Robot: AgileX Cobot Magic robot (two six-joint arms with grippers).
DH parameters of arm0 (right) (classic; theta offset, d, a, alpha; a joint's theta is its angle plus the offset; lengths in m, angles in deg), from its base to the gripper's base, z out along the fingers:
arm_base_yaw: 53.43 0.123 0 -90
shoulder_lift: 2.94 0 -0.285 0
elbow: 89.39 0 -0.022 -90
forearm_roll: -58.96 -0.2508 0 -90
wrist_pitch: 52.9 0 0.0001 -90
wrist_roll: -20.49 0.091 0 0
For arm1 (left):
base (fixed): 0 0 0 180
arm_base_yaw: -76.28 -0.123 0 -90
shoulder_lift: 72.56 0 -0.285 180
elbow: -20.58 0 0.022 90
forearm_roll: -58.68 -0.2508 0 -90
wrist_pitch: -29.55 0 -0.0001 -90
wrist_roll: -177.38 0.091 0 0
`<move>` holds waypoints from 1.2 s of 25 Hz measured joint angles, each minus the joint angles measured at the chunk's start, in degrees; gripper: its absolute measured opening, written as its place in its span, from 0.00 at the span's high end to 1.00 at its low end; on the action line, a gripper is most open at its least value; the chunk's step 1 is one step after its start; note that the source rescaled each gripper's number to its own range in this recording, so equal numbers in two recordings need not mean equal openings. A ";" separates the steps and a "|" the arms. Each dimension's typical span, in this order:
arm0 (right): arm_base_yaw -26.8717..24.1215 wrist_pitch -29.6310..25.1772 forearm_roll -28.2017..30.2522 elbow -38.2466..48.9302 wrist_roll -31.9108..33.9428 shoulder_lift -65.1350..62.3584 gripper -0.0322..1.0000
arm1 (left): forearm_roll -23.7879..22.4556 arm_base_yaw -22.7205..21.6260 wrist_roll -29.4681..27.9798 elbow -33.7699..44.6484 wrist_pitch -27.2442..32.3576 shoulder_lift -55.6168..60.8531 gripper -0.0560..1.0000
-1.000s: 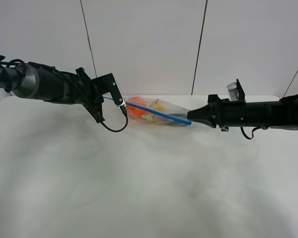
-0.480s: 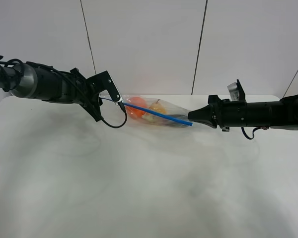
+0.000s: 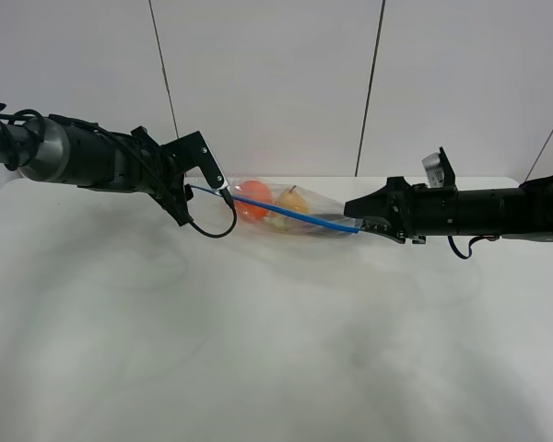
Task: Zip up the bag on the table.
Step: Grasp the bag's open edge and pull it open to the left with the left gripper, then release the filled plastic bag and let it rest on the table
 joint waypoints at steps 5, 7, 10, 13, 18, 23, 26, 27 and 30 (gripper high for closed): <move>0.00 0.00 0.00 0.00 -0.07 0.00 0.31 | 0.00 0.00 -2.62 0.00 -0.22 0.00 0.19; 0.00 0.12 0.00 0.00 -0.07 0.00 0.31 | 0.00 0.00 -5.57 0.00 -0.92 0.00 0.18; 0.00 0.14 0.00 0.00 -0.12 0.00 0.31 | 0.04 0.00 -10.45 0.00 -2.25 0.00 0.18; 0.00 0.20 0.00 0.00 -0.18 0.00 0.31 | 0.04 0.00 -15.88 0.00 -3.35 0.00 0.18; 0.00 0.25 0.00 0.00 -0.23 0.00 0.31 | 0.04 0.00 -27.86 0.00 -3.99 0.00 0.18; 0.00 0.91 0.05 0.00 -0.23 0.00 0.31 | 0.04 0.00 -44.13 0.00 -2.80 0.00 0.18; 0.00 1.91 0.44 0.00 -0.23 0.00 0.31 | 0.07 0.00 -55.53 0.00 0.17 0.00 0.18; 0.00 1.99 0.72 0.00 -0.23 0.00 0.31 | 0.13 0.00 -59.42 0.00 1.71 0.00 0.18; 0.00 2.16 1.08 0.00 -0.23 0.00 0.31 | 0.19 0.00 -69.26 0.00 7.66 0.00 0.18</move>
